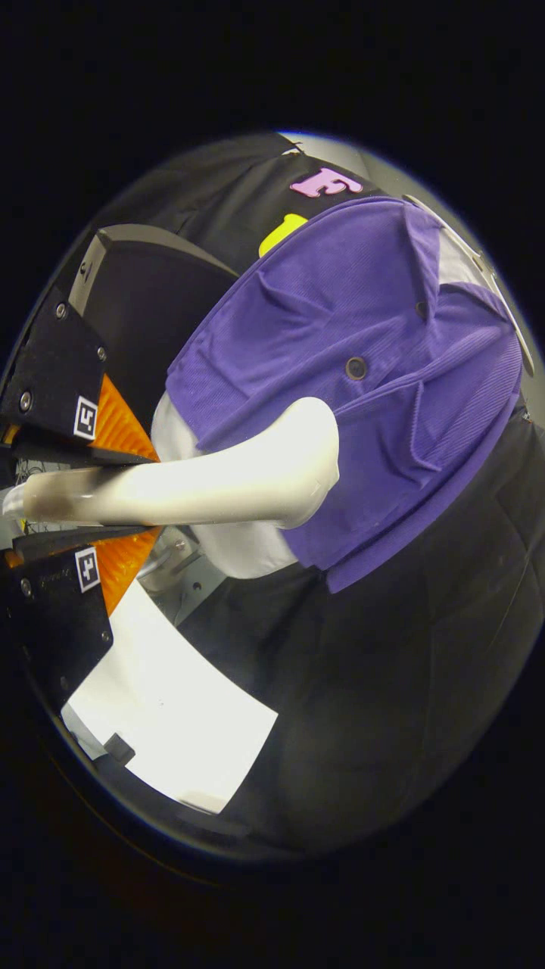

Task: Iron the clothes twice with a garment steamer, once on the left side and once on the right side.

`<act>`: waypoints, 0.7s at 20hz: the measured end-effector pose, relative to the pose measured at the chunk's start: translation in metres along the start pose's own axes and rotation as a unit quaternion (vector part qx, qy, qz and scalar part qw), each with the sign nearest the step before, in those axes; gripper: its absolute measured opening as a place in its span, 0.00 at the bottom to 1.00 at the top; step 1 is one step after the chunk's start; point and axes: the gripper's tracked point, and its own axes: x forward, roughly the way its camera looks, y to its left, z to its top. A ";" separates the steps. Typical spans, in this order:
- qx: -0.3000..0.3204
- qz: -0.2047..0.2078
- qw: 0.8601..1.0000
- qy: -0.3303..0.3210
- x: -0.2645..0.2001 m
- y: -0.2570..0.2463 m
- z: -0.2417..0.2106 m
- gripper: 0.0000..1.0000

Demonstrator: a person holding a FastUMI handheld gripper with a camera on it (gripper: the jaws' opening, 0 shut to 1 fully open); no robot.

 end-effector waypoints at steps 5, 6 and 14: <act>0.001 0.001 1.000 0.029 -0.014 -0.013 -0.058 0.37; -0.001 0.004 0.999 0.032 -0.018 -0.010 -0.064 0.37; -0.061 0.115 0.991 -0.033 -0.127 0.098 -0.081 0.37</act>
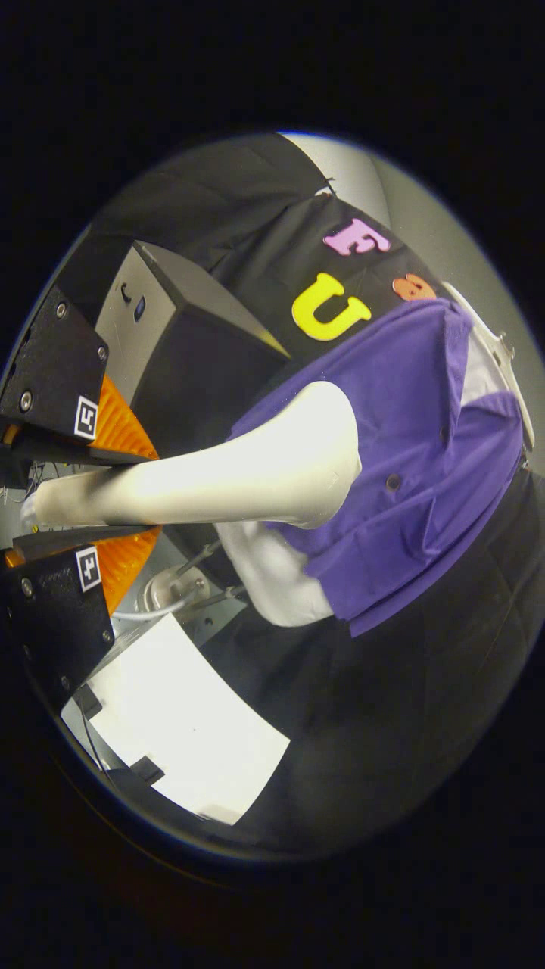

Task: Iron the clothes twice with a garment steamer, once on the left side and once on the right side.

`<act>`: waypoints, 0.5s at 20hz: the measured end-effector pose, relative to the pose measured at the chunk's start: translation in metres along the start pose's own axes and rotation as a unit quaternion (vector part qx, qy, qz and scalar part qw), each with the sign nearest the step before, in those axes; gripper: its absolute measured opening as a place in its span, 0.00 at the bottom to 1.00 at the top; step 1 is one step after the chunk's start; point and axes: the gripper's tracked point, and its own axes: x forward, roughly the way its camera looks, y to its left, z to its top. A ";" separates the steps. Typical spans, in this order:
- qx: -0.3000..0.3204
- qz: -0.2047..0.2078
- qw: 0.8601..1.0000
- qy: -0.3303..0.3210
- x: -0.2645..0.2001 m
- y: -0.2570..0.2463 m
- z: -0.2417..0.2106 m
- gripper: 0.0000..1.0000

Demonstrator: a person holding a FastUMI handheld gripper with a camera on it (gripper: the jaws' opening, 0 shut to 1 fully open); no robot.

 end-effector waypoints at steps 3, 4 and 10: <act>-0.031 0.048 0.998 -0.005 -0.031 0.054 -0.002 0.37; -0.042 0.063 0.997 -0.007 -0.040 0.068 -0.004 0.37; -0.076 0.124 0.989 -0.030 -0.083 0.134 -0.007 0.37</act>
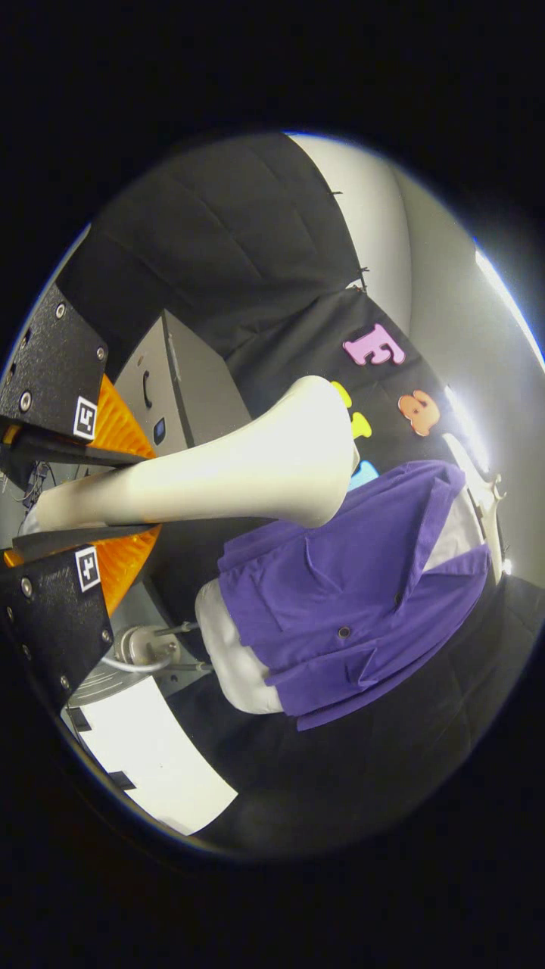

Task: Iron the clothes twice with a garment steamer, once on the left side and once on the right side.

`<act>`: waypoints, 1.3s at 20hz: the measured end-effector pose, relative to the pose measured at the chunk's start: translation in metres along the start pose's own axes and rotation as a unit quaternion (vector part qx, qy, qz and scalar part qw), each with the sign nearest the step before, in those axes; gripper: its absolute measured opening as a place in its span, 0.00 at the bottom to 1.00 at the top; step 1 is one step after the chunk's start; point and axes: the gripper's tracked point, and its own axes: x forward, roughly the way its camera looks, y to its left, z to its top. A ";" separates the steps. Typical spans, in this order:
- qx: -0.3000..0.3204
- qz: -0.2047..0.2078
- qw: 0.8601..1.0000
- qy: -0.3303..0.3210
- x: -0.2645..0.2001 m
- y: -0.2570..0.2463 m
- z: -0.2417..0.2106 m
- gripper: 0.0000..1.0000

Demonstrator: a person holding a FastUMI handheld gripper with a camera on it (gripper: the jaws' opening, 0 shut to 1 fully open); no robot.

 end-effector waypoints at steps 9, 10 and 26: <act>-0.036 0.060 0.997 0.042 -0.002 0.058 -0.046 0.37; -0.037 0.060 0.996 0.049 0.000 0.059 -0.051 0.37; -0.043 0.055 0.995 0.069 0.009 0.059 -0.060 0.37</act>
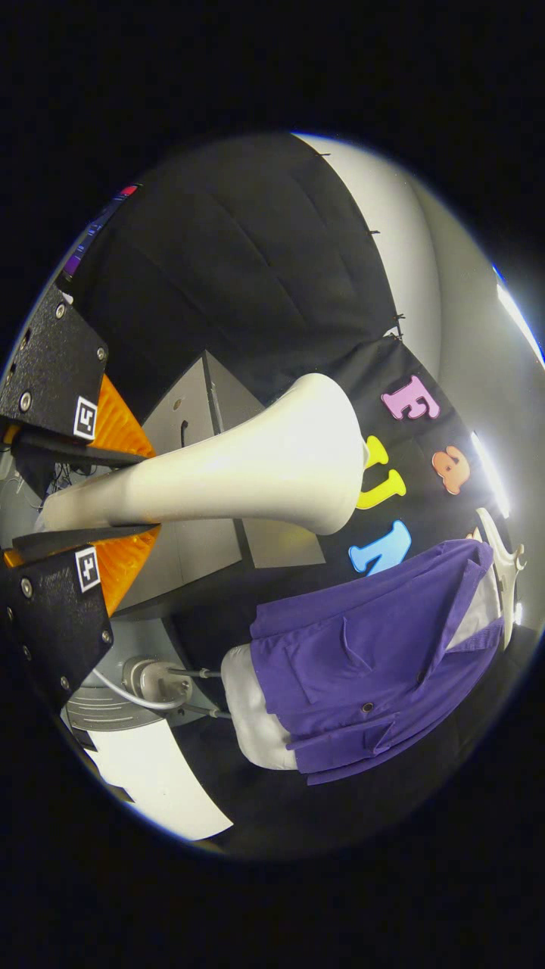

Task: Iron the clothes twice with a garment steamer, once on the left side and once on the right side.

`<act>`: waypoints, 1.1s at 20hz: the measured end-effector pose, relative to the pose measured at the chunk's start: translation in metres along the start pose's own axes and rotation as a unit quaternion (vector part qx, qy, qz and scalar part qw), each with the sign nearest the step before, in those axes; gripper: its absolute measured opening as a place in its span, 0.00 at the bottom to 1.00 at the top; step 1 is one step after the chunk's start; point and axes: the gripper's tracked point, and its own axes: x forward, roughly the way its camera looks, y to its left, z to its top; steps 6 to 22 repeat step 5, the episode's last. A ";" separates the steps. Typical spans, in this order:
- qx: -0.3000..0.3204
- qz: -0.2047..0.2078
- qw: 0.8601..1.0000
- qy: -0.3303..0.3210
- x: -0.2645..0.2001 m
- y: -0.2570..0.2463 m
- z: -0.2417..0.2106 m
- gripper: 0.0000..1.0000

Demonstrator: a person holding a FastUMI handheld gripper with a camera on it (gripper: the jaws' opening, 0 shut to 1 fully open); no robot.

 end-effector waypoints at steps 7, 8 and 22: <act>-0.003 -0.004 1.000 0.007 0.002 -0.001 -0.005 0.37; -0.003 -0.004 1.000 0.007 0.002 -0.001 -0.005 0.37; -0.003 -0.004 1.000 0.007 0.002 -0.001 -0.005 0.37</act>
